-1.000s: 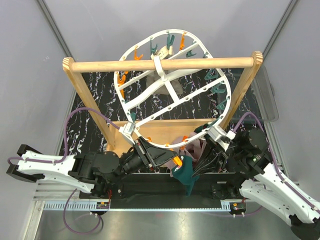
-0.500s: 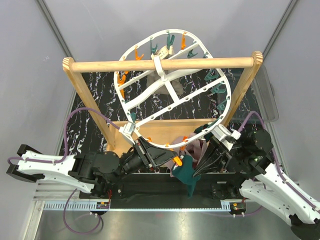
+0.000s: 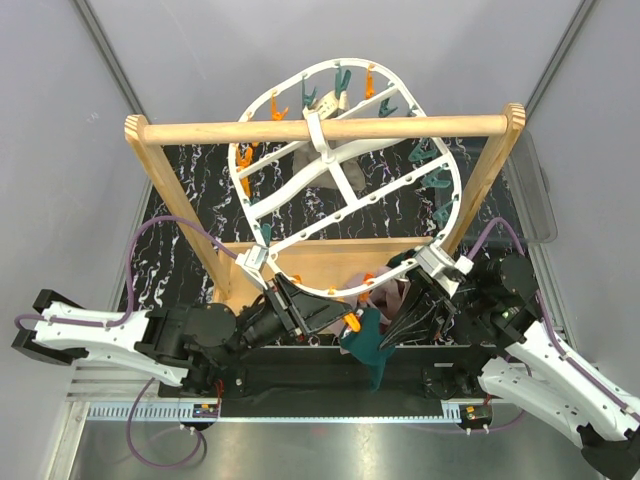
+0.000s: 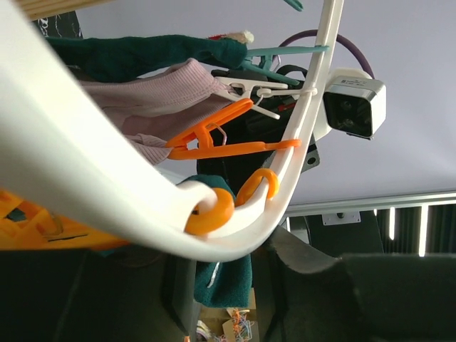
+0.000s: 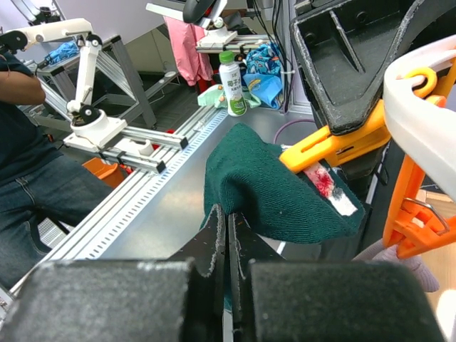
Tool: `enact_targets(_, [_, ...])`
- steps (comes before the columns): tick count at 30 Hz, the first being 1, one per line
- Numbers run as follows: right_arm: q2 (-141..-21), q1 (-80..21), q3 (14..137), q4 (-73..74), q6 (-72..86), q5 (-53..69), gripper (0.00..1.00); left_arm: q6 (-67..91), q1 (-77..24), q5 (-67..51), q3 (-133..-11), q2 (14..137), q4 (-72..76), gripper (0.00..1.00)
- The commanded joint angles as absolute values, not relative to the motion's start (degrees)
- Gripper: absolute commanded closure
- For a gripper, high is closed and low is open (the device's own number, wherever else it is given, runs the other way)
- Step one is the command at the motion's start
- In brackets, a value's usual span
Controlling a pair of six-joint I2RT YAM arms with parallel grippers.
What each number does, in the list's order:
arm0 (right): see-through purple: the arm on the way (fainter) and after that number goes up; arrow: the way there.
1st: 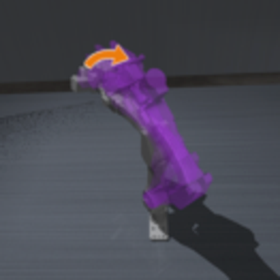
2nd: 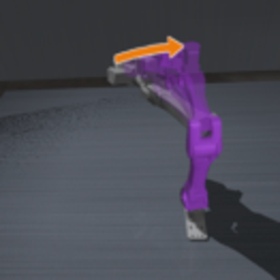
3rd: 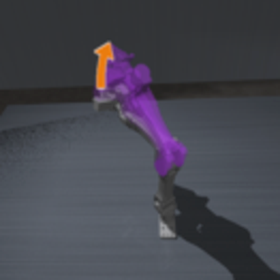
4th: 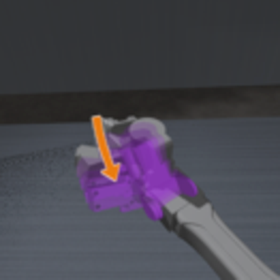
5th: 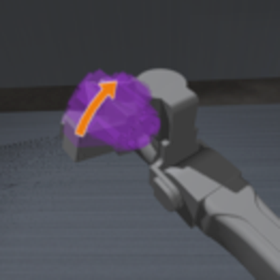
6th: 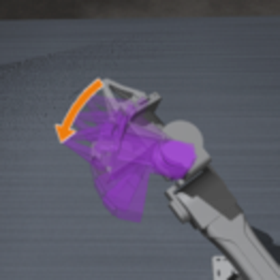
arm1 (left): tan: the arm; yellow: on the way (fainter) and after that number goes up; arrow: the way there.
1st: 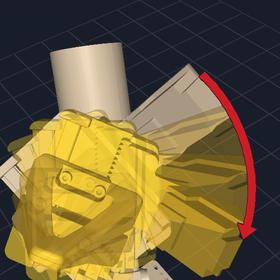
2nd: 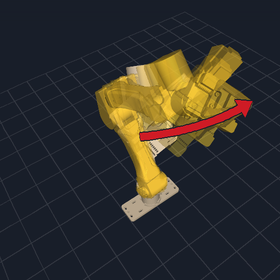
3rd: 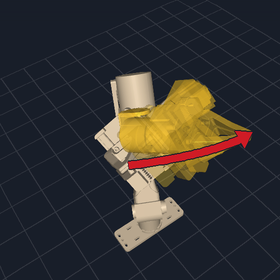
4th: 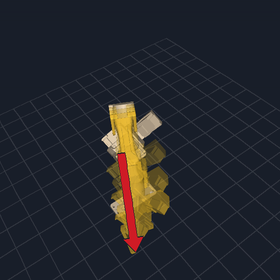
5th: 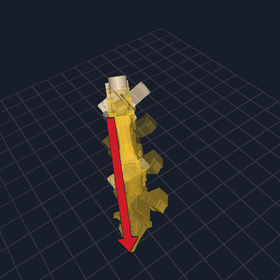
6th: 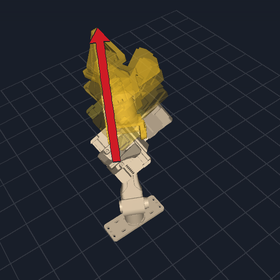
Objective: Clip the socks to the hanger
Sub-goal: Clamp the sock onto the hanger.
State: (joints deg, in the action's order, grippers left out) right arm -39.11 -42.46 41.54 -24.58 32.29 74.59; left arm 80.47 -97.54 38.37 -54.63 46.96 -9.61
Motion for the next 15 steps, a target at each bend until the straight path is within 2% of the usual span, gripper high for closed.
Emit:
enact_targets(1, [-38.67, -43.15, 41.22, -24.44, 30.5, 73.04, 1.0, 82.71, -97.82, 38.58, -53.53, 45.7, -6.86, 0.62])
enact_targets(6, [-39.99, -43.15, 41.04, -24.26, 29.88, 71.46, 1.0, 83.23, -97.82, 38.93, -52.38, 44.74, -6.68, 0.46])
enact_targets(12, [-40.87, -43.24, 40.43, -22.41, 27.95, 70.67, 1.0, 82.88, -97.82, 39.29, -51.68, 43.42, -7.38, 0.32])
enact_targets(13, [-40.96, -43.07, 40.43, -22.06, 27.6, 70.4, 0.97, 83.05, -97.74, 39.46, -51.51, 43.24, -7.56, 0.27])
enact_targets(15, [-40.96, -43.15, 40.17, -20.4, 26.37, 69.35, 0.92, 83.41, -97.82, 39.73, -50.54, 42.45, -7.65, 0.22])
